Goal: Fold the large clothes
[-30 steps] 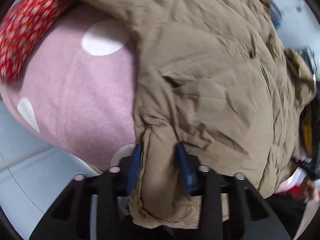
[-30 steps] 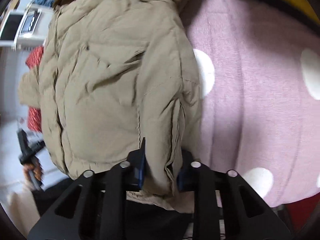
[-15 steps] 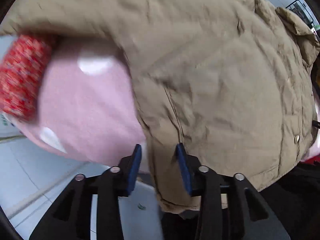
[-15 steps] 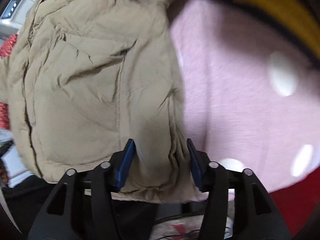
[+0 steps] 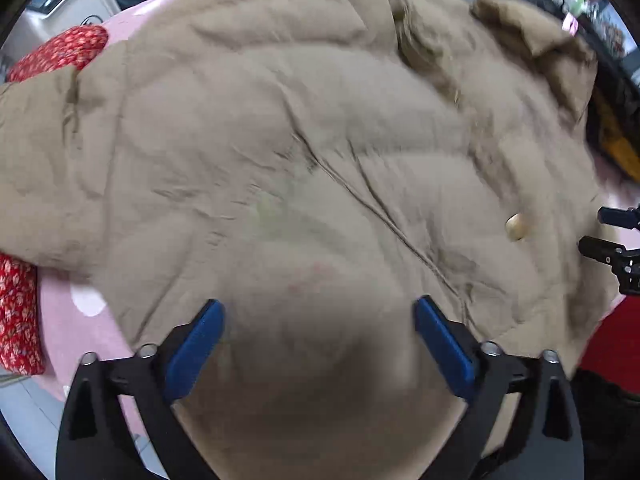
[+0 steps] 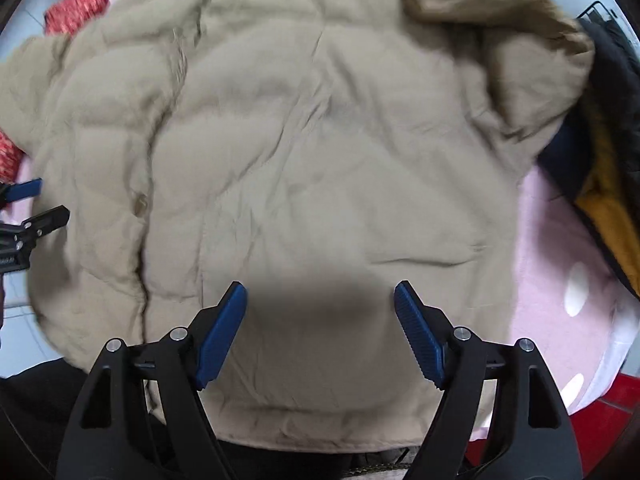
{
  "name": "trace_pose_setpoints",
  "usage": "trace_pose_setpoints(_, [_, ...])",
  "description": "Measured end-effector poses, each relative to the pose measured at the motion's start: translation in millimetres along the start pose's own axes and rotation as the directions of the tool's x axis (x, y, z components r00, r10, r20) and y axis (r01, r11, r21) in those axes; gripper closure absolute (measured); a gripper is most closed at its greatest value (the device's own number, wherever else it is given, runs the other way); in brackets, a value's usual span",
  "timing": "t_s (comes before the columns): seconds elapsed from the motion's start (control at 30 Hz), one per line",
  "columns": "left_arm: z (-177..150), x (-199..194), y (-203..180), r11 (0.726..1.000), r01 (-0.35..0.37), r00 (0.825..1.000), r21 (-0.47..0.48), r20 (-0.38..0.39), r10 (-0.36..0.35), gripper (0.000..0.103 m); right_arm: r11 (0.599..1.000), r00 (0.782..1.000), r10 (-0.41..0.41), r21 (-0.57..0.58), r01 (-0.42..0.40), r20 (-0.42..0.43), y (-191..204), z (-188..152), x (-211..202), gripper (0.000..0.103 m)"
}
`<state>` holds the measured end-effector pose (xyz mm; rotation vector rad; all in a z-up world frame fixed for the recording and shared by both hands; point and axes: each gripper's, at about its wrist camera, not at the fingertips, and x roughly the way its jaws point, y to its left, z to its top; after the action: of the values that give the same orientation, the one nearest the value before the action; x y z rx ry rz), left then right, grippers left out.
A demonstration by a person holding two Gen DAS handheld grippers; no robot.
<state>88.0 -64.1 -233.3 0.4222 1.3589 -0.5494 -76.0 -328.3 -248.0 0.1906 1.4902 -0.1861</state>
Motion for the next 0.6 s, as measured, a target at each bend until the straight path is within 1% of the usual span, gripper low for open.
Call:
trace_pose_setpoints(0.03, [-1.5, 7.9, -2.4, 1.000, -0.015, 1.000, 0.003, 0.003, 0.015, 0.005, 1.000, 1.000, -0.009, 0.000, 0.009, -0.030, 4.2, -0.3, 12.5, 0.022])
trace_pose_setpoints(0.07, [-1.4, 13.5, -4.1, 1.000, -0.021, 1.000, 0.001, 0.009, 0.021, 0.005, 1.000, 0.999, -0.007, 0.007, 0.007, -0.037, 6.2, -1.3, 21.7, 0.020])
trace_pose_setpoints(0.17, [-1.1, 23.2, -8.9, 0.999, -0.041, 0.999, -0.010, 0.024, 0.042, 0.005, 1.000, 1.000, -0.019, 0.010, 0.019, -0.017, 7.8, -4.0, 32.8, 0.012])
trace_pose_setpoints(0.2, [0.0, 25.3, -11.3, 0.998, -0.054, 0.998, -0.016, 0.022, 0.055, 0.005, 1.000, 1.000, -0.018, 0.008, 0.018, -0.020, 6.8, -5.7, 34.9, 0.008])
trace_pose_setpoints(0.23, [0.3, 25.9, -12.3, 0.998, -0.063, 0.998, -0.021, 0.020, 0.063, 0.005, 1.000, 1.000, -0.015, 0.008, 0.015, -0.023, 7.6, -6.5, 37.1, 0.006])
trace_pose_setpoints(0.3, [0.8, 28.7, -18.3, 0.995, -0.090, 0.996, -0.039, 0.021, 0.091, 0.005, 1.000, 0.999, 0.008, 0.014, -0.008, -0.033, -3.6, -9.7, 44.7, 0.006])
trace_pose_setpoints(0.37, [2.5, 32.6, -24.6, 0.992, -0.117, 0.993, -0.042, 0.022, 0.118, 0.005, 1.000, 0.999, 0.026, 0.016, -0.026, -0.035, -4.6, -5.3, 50.6, 0.006])
trace_pose_setpoints(0.47, [6.8, 36.4, -33.8, 0.988, -0.147, 0.989, -0.048, 0.012, 0.148, 0.005, 0.999, 0.998, 0.052, 0.016, -0.052, -0.022, -12.7, -0.8, 59.5, 0.004])
trace_pose_setpoints(0.57, [10.8, 35.2, -38.1, 0.984, -0.165, 0.986, -0.069, -0.026, 0.163, 0.005, 0.999, 0.999, 0.052, 0.016, -0.052, -0.002, -15.1, -1.1, 62.2, 0.004])
trace_pose_setpoints(0.6, [13.5, 35.5, -40.1, 0.982, -0.169, 0.985, -0.080, -0.042, 0.166, 0.005, 0.999, 0.999, 0.049, 0.014, -0.049, 0.006, -19.9, -7.5, 66.6, 0.004])
